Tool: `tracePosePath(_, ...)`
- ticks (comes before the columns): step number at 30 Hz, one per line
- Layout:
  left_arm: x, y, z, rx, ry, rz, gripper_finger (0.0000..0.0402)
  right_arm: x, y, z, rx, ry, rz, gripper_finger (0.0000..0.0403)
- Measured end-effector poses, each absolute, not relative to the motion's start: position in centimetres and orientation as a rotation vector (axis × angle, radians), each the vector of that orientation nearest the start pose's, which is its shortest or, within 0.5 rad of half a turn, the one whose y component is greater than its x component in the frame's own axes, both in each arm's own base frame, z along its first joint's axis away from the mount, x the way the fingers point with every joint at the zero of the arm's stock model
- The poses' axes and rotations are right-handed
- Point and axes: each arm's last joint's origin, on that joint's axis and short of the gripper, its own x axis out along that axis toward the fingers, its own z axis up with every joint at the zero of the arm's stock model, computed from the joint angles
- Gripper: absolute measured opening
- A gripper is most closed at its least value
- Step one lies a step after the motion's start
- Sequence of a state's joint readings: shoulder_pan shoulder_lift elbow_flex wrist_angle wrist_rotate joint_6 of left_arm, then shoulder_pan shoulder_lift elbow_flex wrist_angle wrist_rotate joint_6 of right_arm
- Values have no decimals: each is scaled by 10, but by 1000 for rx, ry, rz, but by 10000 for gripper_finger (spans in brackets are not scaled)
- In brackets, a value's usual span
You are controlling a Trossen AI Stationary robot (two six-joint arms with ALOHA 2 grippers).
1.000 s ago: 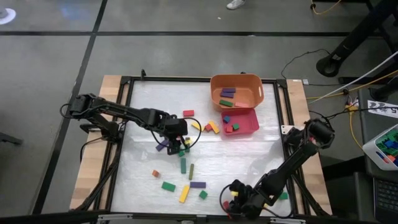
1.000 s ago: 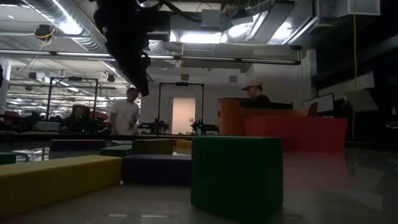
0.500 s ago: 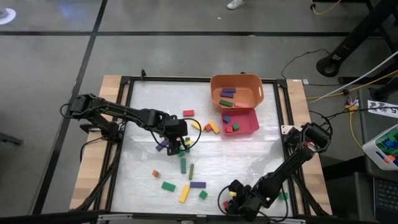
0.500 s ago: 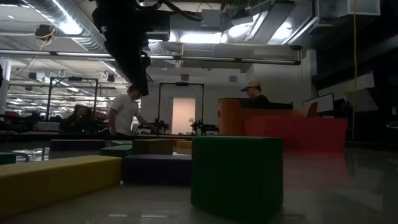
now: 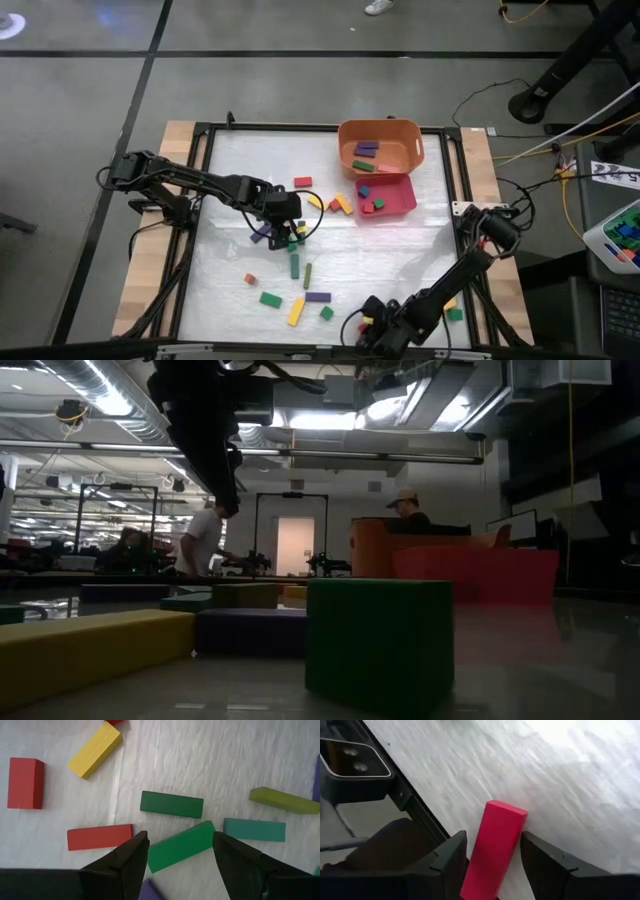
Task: Sort blocks by size
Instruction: Put the red rectangle block into the orange bin
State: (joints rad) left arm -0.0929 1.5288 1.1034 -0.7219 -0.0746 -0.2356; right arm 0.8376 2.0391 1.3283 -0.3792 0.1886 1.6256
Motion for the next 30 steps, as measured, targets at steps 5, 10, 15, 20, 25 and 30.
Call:
tracePosePath(5, 295, -25, 233, -114, 1137, 118, 210, 281, 304, 137, 845, 1149, -368, 186)
tracePosePath(10, 296, -25, 233, -114, 1137, 118, 210, 281, 304, 133, 829, 1146, -385, 186)
tracePosePath(15, 296, -25, 233, -116, 1137, 120, 210, 282, 303, 132, 817, 1108, -402, 186)
tracePosePath(20, 296, -25, 233, -117, 1136, 120, 210, 290, 294, 132, 834, 1109, -428, 186)
tracePosePath(25, 296, -25, 233, -117, 1136, 120, 210, 299, 282, 131, 826, 1108, -468, 186)
tracePosePath(30, 296, -25, 233, -114, 1137, 118, 210, 301, 276, 130, 812, 1129, -486, 158)
